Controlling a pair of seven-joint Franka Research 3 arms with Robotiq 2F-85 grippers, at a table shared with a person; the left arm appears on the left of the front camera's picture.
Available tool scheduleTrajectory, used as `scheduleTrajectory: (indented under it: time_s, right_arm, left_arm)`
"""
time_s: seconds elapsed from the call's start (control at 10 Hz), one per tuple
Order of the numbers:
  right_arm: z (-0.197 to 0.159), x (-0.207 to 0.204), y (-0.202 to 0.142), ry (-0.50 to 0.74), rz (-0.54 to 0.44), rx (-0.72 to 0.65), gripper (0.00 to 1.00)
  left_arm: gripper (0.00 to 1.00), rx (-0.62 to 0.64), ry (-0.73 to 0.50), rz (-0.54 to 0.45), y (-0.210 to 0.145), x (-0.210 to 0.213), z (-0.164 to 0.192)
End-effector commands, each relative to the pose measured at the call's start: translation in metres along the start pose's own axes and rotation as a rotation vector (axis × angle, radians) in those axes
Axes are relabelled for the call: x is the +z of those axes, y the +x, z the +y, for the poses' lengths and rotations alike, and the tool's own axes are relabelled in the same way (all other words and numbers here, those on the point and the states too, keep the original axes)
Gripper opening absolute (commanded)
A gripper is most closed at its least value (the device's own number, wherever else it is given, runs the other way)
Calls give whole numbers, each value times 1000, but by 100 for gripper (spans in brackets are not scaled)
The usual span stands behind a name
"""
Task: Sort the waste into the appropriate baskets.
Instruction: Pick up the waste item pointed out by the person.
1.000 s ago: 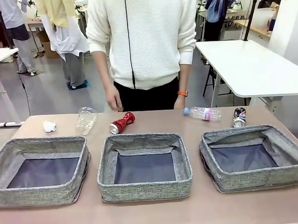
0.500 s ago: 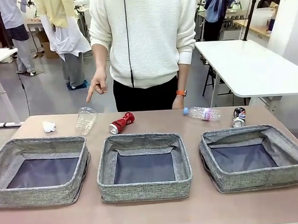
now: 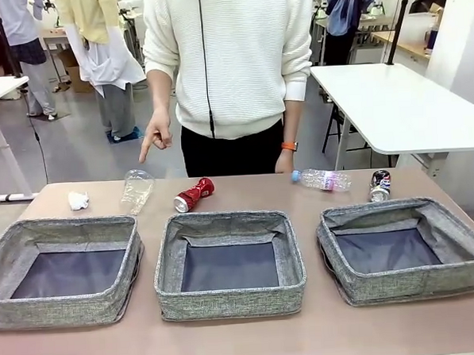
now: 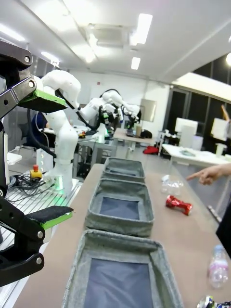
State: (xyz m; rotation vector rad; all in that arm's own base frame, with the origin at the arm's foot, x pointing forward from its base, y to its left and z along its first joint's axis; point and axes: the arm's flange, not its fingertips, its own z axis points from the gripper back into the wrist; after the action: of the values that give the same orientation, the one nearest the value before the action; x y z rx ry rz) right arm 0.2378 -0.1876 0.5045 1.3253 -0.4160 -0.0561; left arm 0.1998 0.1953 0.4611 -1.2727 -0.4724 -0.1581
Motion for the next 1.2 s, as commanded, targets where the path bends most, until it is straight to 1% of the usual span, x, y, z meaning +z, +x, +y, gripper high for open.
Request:
scheduleTrajectory:
  time_s: [0.0,0.1,0.2,0.3,0.4,0.5,0.6,0.7,0.9,1.0,1.1]
  right_arm:
    - [1,1,2,3,4,28,100]
    - [1,1,2,3,4,28,100]
    - [1,1,2,3,4,28,100]
    - [1,1,2,3,4,28,100]
    - [1,1,2,3,4,28,100]
    - [1,1,2,3,4,28,100]
    - [1,1,2,3,4,28,100]
    - [1,1,2,3,4,28,100]
    - [1,1,2,3,4,28,100]
    - [1,1,2,3,4,28,100]
    - [1,1,2,3,4,28,100]
  left_arm:
    - [100,-33,283,137,61,-68,-20]
    - [100,-57,373,187,86,-104,-24]
    - [100,-82,491,268,120,-163,-23]
    - [100,-104,649,275,142,-208,-13]
    - [100,-116,776,284,152,-248,3]
    - [100,-142,848,293,150,-277,16]
    - [100,-211,892,193,147,-292,21]
    - [100,-201,739,273,137,-279,-20]
    - [100,-201,739,273,137,-279,-20]
    - [100,-226,787,262,142,-302,1]
    - [100,-250,926,292,144,-313,-1]
